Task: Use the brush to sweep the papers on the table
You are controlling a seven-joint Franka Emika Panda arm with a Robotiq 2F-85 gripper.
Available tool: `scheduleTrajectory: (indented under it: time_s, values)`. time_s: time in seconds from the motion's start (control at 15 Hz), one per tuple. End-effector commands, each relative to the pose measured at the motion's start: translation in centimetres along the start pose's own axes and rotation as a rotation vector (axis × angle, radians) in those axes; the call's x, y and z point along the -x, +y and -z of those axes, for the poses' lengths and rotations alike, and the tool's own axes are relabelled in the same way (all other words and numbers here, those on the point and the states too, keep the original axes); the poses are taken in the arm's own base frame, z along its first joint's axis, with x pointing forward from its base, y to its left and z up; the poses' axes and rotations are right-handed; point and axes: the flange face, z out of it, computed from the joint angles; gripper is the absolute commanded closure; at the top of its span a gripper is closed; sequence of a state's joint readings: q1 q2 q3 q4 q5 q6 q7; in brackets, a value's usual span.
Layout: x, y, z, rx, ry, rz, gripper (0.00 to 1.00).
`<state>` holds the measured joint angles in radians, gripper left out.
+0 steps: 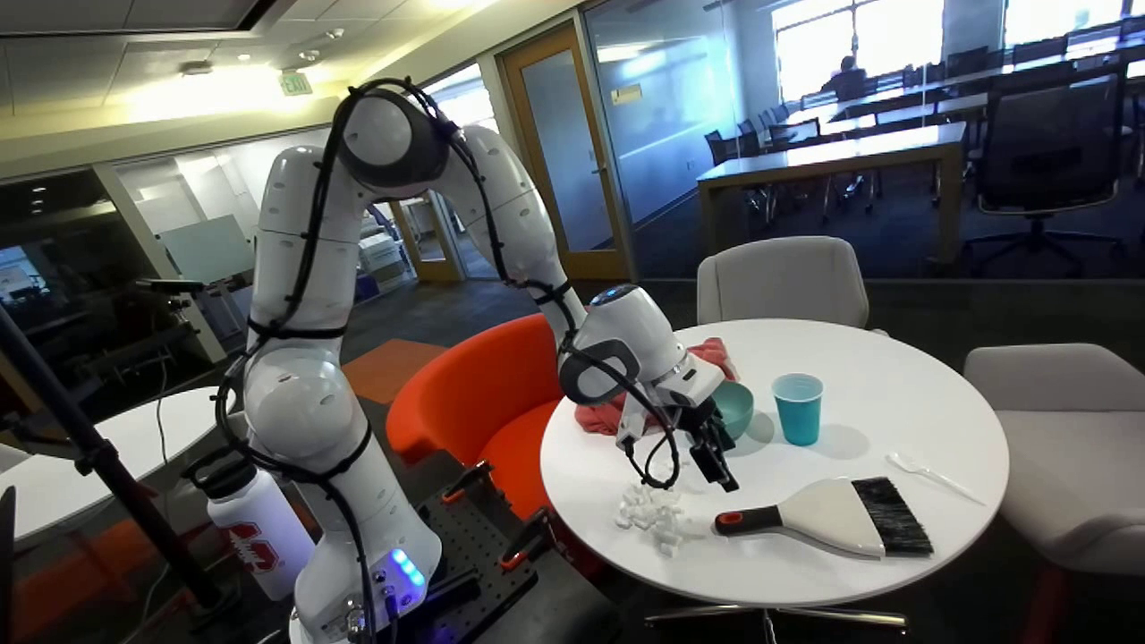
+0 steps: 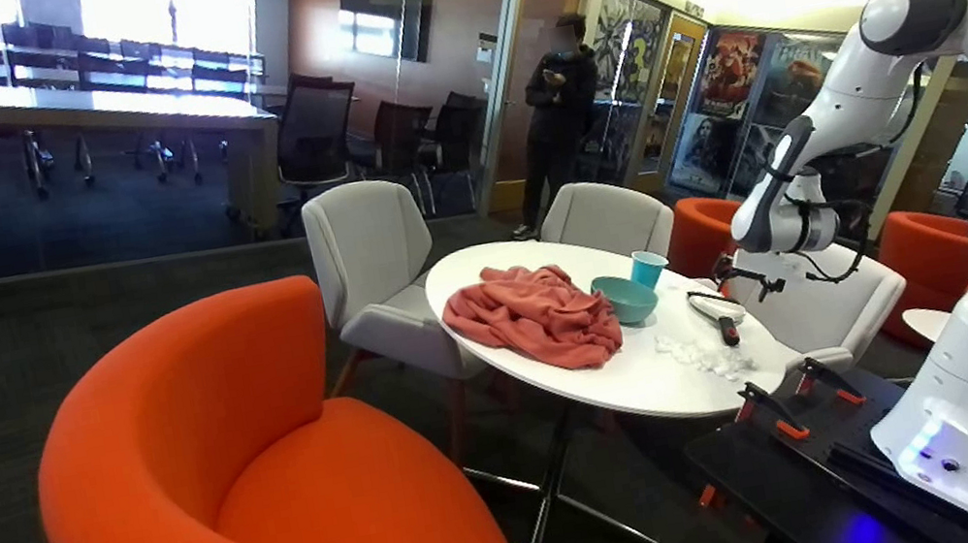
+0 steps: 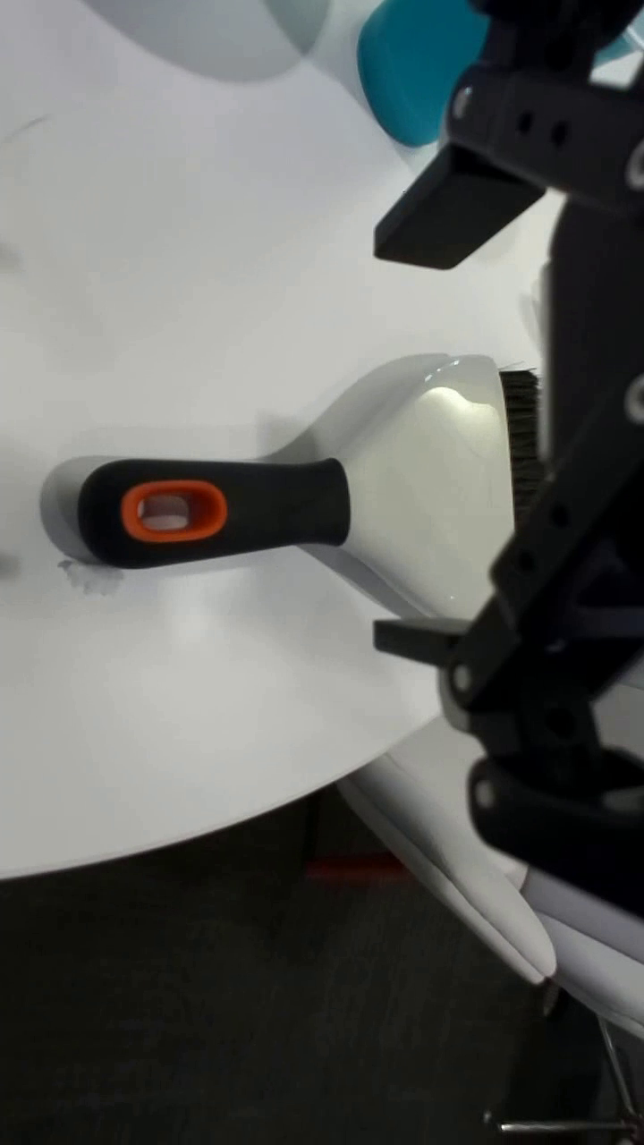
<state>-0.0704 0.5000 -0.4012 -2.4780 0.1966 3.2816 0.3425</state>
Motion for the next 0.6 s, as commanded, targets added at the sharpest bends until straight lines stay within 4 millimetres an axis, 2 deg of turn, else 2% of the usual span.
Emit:
scheduleTrajectory:
  time_s: [0.0, 0.13, 0.2, 0.33, 0.53]
  values:
    - [1.3, 0.4, -0.2, -0.021, 0.109, -0.016, 0.0]
    - [2.0, -0.2, -1.1, -0.045, 0.157, -0.017, 0.0]
    - [0.2, -2.0, -0.6, -0.046, 0.147, -0.01, 0.0]
    - [0.9, -2.7, -2.0, -0.04, 0.13, -0.006, 0.0]
    - [0.4, -3.4, -3.4, -0.012, 0.15, -0.011, 0.0]
